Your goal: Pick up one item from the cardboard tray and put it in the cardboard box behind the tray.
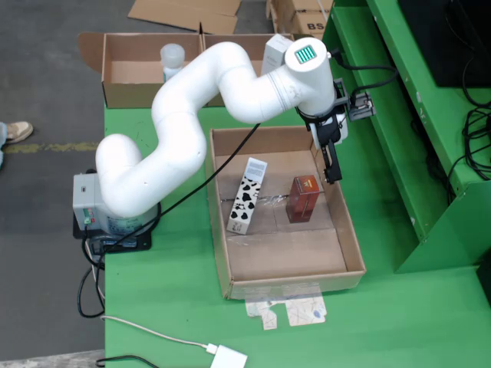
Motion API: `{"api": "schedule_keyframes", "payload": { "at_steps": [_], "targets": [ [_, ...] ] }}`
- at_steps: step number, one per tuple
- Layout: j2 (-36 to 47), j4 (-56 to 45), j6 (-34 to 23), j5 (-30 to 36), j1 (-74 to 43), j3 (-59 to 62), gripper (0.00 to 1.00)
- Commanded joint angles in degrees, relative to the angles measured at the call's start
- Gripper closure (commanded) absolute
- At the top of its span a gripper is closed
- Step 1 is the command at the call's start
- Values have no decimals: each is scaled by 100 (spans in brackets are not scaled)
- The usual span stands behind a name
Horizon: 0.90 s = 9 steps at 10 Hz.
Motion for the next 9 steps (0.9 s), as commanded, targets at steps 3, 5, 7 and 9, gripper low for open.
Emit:
{"api": "schedule_keyframes", "payload": {
  "at_steps": [3, 5, 7, 9],
  "targets": [
    [384, 464, -52, 60, -33, -851, 0],
    [540, 814, -37, 42, -23, -1433, 0],
    [455, 818, -57, 70, -51, -1405, 0],
    [-521, 232, -108, 125, -135, 140, 0]
  ]
}}
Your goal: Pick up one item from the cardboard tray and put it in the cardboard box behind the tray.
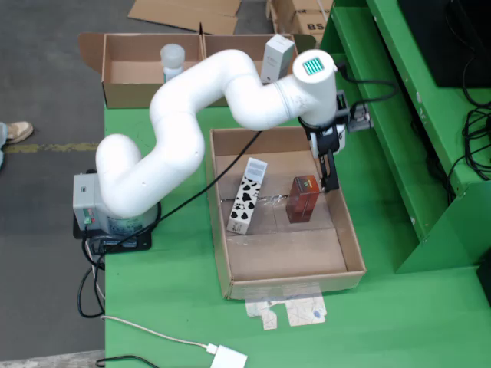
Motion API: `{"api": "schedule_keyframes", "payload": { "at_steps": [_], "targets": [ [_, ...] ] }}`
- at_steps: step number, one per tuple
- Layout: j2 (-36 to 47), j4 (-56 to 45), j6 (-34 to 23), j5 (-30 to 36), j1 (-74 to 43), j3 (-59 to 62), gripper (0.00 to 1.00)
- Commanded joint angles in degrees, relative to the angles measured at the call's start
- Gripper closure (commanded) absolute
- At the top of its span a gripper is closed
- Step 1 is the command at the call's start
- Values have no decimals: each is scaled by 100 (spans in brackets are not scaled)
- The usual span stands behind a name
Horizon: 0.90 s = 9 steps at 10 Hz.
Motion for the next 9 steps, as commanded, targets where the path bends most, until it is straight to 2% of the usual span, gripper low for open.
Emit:
{"api": "schedule_keyframes", "payload": {
  "at_steps": [1, 9],
  "targets": [
    [-793, -480, -64, 37, -108, 1379, 0],
    [-1123, -168, -116, 74, -205, 1379, 0]
  ]
}}
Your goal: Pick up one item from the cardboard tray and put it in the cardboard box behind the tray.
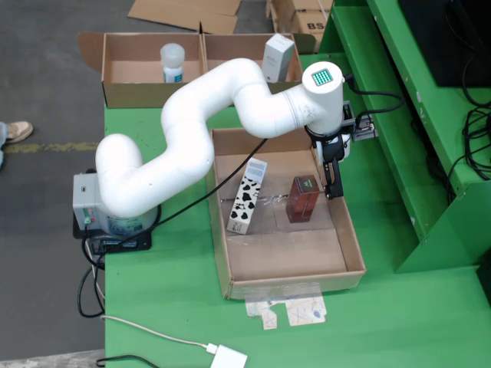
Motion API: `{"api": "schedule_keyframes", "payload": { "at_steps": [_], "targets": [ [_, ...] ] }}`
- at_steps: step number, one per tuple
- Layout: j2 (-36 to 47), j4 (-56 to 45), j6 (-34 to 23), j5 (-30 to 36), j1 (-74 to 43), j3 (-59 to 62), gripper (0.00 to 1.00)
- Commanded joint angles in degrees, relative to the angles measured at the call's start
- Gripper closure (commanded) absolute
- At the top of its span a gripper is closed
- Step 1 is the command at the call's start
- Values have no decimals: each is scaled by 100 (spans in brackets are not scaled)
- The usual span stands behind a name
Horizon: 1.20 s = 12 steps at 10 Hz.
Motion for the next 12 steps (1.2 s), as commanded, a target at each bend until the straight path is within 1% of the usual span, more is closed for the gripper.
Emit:
{"api": "schedule_keyframes", "payload": {
  "at_steps": [1, 7, 12],
  "targets": [
    [63, 166, -63, 48, -82, 140, 0],
    [-137, 412, -87, 65, -150, 140, 0],
    [-472, 666, -110, 66, -190, 140, 0]
  ]
}}
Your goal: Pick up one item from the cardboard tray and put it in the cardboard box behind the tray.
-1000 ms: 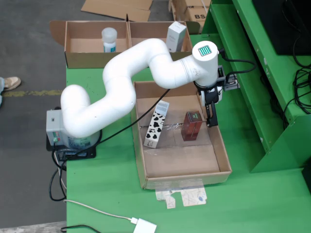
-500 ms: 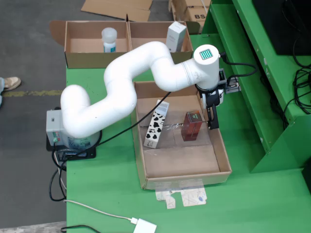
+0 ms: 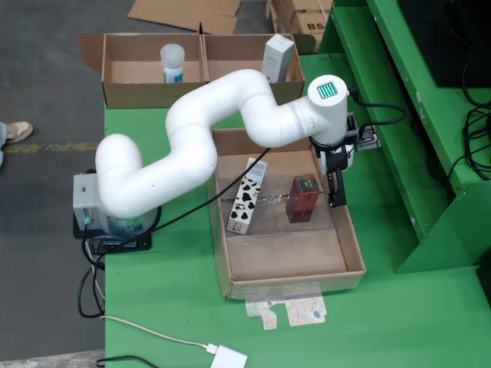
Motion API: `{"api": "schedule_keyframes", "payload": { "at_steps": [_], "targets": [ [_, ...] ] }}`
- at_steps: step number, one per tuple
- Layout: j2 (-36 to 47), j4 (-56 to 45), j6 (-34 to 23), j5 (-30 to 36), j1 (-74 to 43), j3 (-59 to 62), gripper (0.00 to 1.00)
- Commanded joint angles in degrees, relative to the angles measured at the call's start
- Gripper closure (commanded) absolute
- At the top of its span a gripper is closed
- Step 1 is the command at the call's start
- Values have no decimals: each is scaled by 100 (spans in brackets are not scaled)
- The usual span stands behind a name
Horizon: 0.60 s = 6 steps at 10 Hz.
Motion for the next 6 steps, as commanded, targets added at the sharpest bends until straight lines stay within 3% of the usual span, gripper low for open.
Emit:
{"api": "schedule_keyframes", "payload": {
  "at_steps": [1, 6],
  "targets": [
    [29, 183, -40, 22, -58, 140, 0],
    [-220, 255, -52, 93, -139, 140, 0]
  ]
}}
